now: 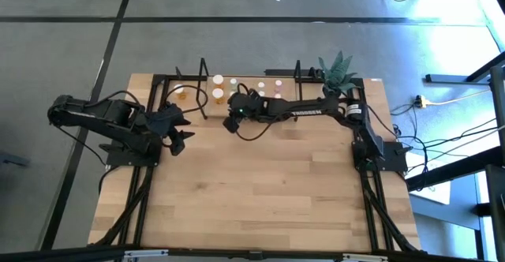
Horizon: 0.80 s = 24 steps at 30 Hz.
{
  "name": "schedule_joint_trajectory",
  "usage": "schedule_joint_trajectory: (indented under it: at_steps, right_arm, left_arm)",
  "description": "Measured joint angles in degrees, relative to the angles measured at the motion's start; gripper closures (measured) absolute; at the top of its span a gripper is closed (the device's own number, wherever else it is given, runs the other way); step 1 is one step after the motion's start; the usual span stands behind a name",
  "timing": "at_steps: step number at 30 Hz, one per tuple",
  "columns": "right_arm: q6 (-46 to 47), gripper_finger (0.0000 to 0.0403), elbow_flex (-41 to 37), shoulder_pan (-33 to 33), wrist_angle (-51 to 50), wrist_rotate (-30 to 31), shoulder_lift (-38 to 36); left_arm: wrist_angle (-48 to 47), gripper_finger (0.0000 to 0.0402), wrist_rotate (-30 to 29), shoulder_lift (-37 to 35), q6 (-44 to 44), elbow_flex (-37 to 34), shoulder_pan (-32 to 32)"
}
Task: Pick and place medicine bottles onto shelf by color
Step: Put the blue pill bottle on the shelf aligned with the other blue pill bottles
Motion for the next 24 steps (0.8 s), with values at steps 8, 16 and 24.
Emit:
schedule_joint_trajectory:
  at_steps: [8, 16, 24]
  right_arm:
    - [-2.5, 0.0279, 0.0, -0.1, 1.0, 1.6, 0.9]
    - [-4.2, 0.0279, -0.4, -1.0, 1.4, 1.1, 1.0]
    - [-4.8, 0.0279, -0.4, -1.2, 1.7, -1.8, 1.0]
  left_arm:
    - [0.0, 0.0200, -0.2, 0.0, 0.0, 0.0, 0.0]
    - [0.0, 0.0200, -0.2, 0.0, 0.0, 0.0, 0.0]
    - [0.0, 0.0200, -0.3, 0.0, 0.1, 0.0, 0.0]
